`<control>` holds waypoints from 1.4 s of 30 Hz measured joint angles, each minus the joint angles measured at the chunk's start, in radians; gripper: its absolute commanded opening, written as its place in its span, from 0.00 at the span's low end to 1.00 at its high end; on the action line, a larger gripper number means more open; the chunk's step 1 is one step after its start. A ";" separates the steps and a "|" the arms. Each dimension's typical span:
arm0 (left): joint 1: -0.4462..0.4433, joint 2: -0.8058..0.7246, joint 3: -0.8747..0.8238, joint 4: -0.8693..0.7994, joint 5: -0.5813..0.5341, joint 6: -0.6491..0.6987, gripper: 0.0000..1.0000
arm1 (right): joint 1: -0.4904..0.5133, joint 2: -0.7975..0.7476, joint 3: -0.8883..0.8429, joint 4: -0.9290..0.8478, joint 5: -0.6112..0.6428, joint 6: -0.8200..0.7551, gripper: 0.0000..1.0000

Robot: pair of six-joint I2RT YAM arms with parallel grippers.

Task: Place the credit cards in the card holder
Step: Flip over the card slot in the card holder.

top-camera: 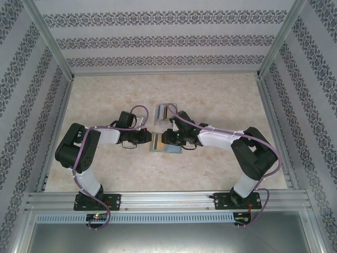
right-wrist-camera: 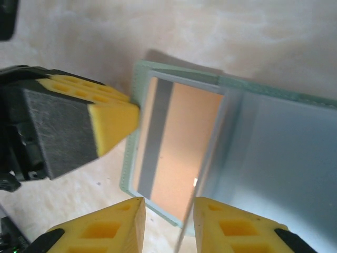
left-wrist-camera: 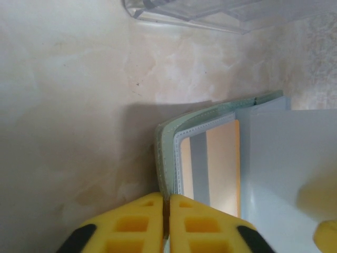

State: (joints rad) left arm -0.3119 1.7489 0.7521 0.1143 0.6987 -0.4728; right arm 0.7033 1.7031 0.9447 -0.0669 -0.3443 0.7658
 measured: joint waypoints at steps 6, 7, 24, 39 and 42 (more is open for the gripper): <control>0.032 -0.055 -0.044 0.008 -0.011 -0.029 0.28 | 0.021 0.078 0.037 0.065 -0.029 -0.006 0.35; 0.041 -0.068 -0.049 0.009 -0.014 -0.032 0.31 | 0.023 0.094 0.038 0.073 -0.032 -0.006 0.35; 0.059 -0.069 -0.063 0.058 -0.010 -0.070 0.45 | -0.099 0.017 0.132 -0.019 -0.022 -0.154 0.45; 0.059 -0.069 -0.063 0.058 -0.011 -0.069 0.48 | -0.176 0.122 0.370 -0.192 0.147 -0.193 0.50; 0.059 -0.069 -0.063 0.058 -0.011 -0.065 0.48 | -0.176 0.183 0.425 -0.201 0.146 -0.185 0.51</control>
State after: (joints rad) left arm -0.2531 1.6794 0.6895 0.1722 0.6872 -0.5381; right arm 0.5274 1.8866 1.3697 -0.2676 -0.1982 0.5812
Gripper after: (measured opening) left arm 0.475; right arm 0.500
